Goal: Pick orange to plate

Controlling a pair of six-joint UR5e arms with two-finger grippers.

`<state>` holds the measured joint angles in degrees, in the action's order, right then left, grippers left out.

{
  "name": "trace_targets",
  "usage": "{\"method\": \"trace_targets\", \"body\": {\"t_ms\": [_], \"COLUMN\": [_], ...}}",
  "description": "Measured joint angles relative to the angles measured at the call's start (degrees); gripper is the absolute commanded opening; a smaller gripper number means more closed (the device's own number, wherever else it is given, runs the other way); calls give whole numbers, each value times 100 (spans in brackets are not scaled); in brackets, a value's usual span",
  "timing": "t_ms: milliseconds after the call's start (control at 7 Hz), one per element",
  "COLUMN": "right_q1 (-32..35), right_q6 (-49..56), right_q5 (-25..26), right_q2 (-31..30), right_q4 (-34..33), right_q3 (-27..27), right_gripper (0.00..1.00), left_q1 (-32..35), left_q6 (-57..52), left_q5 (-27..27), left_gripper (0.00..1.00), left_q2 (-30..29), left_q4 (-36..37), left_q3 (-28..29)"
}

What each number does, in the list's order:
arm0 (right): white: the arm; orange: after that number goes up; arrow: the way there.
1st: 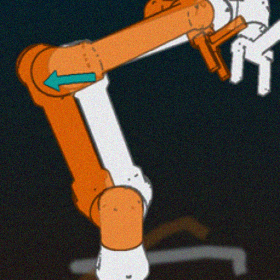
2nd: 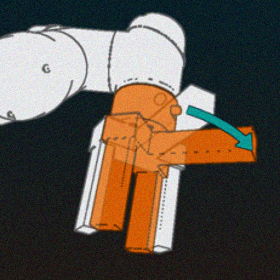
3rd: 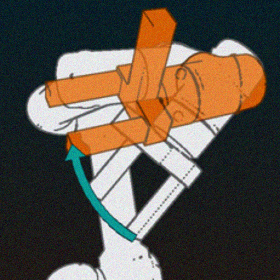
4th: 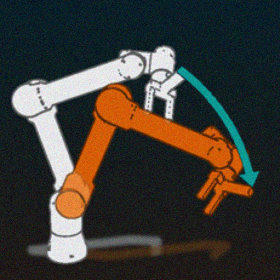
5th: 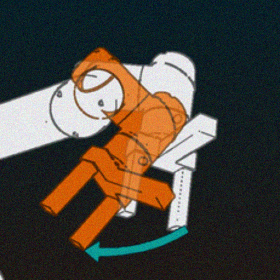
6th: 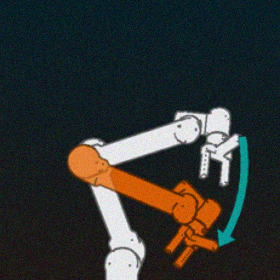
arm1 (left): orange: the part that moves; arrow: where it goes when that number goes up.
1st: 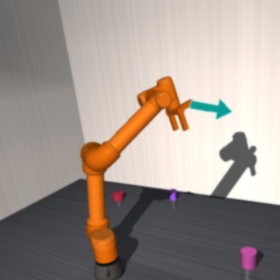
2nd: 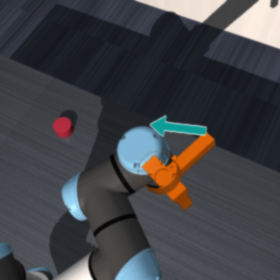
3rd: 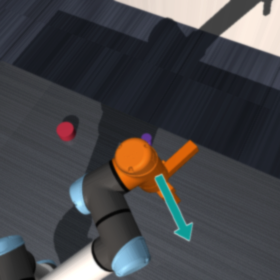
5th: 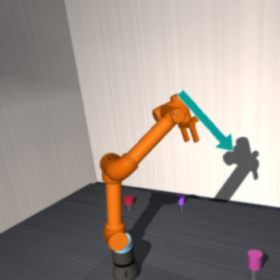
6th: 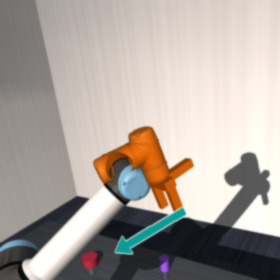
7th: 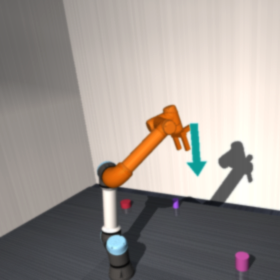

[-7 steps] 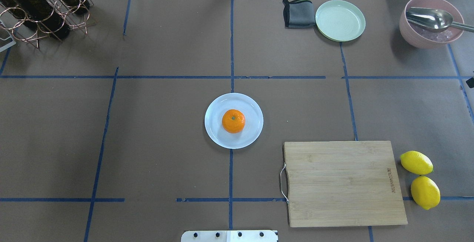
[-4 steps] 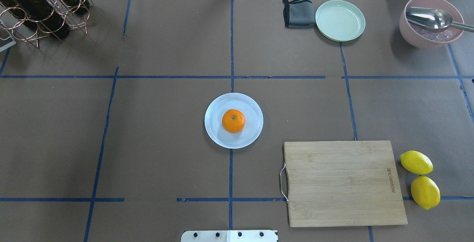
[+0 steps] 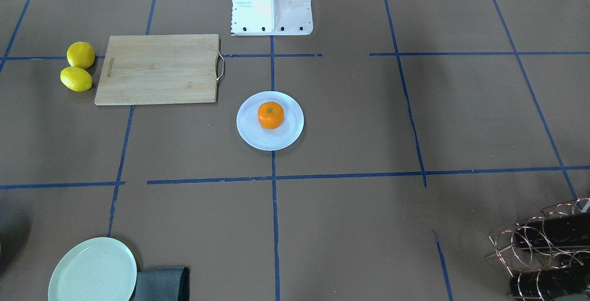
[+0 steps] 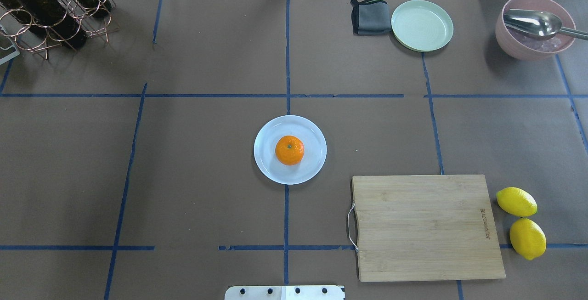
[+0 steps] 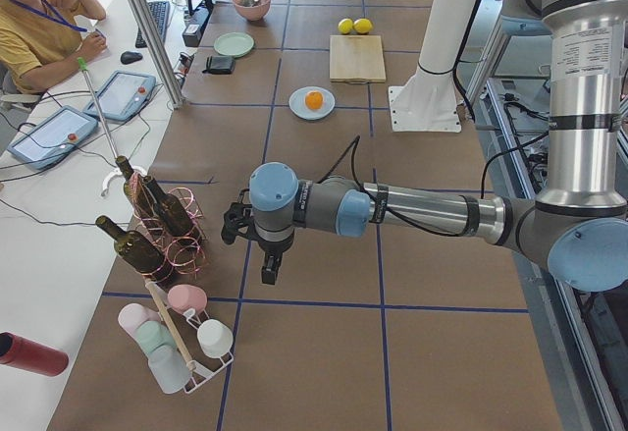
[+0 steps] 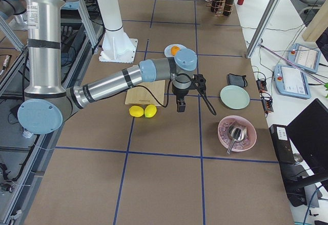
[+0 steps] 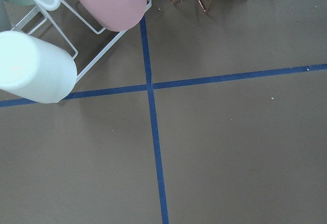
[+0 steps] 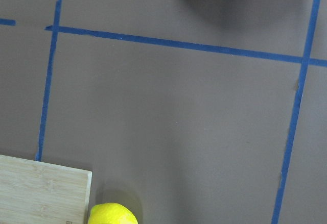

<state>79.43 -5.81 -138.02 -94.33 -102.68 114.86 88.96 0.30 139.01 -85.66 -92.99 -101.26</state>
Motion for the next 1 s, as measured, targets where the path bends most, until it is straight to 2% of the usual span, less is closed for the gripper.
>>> {"method": "trace_targets", "body": {"t_ms": [286, 1000], "right_q1": [8, -3], "right_q6": [11, 42], "right_q5": [74, 437], "right_q2": [-127, 149], "right_q4": [39, 288], "right_q3": [11, -222], "right_gripper": [100, 100], "left_q1": [-7, -38], "left_q6": [3, 6], "left_q5": [236, 72], "left_gripper": [100, 100], "left_q2": [13, -74], "left_q4": [10, 103], "left_q3": [-87, 159]}}
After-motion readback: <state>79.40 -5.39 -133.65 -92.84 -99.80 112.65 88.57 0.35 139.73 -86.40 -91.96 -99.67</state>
